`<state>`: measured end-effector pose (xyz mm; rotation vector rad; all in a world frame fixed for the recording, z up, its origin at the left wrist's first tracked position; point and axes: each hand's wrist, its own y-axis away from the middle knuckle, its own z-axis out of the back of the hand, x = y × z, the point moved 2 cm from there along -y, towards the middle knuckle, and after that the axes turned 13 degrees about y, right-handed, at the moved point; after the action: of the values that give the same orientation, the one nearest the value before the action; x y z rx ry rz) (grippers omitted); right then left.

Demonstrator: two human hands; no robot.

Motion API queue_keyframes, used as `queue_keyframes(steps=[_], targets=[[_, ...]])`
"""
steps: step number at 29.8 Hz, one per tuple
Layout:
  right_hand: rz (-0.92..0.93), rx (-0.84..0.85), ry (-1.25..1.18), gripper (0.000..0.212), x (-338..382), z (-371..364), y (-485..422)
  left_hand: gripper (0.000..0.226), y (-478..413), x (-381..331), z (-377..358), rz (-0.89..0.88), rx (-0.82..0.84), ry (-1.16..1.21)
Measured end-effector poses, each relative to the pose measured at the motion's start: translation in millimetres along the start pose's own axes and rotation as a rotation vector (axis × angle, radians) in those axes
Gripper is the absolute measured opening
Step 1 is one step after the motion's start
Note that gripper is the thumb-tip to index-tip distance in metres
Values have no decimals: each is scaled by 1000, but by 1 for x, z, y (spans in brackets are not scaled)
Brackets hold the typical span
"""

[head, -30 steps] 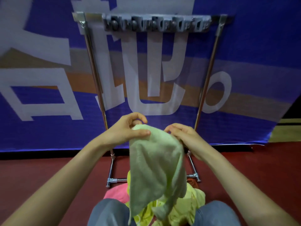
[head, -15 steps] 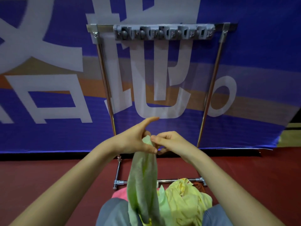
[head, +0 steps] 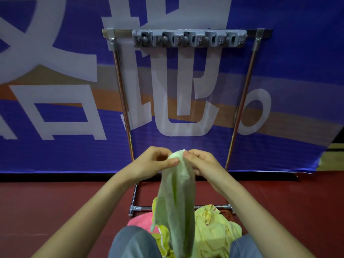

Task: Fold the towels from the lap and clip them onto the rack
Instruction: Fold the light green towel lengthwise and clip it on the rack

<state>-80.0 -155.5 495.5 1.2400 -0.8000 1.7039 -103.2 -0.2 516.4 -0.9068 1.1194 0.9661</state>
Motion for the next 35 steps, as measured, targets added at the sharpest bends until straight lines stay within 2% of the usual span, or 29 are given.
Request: queue_keyframes(steps=[4,7,10,15,21,24,28,32,35], targets=[[99,-101,68,11,12,11,7,12,-5,-5,-12,-44,28,20],[127,-150,93,10,19,20,10,23,-5,1,-13,69,75,40],[105,-247,57,13,20,36,10,30,-3,12,-13,162,115,-12],[27,-380,-6,18,10,75,13,38,7,28,-5,220,129,-36],[-24,-485,-116,14,-4,105,25,12,17,48,-4,342,297,-75],[-34,-513,-114,13,-10,117,30,14,21,53,1,360,316,-73],[-31,-553,-133,15,-18,130,36,19,26,61,3,379,263,-71],[-43,-639,-215,16,-19,148,41,44,38,81,9,373,228,-52],[-57,-678,-204,16,-20,160,46,50,46,91,19,315,51,95]])
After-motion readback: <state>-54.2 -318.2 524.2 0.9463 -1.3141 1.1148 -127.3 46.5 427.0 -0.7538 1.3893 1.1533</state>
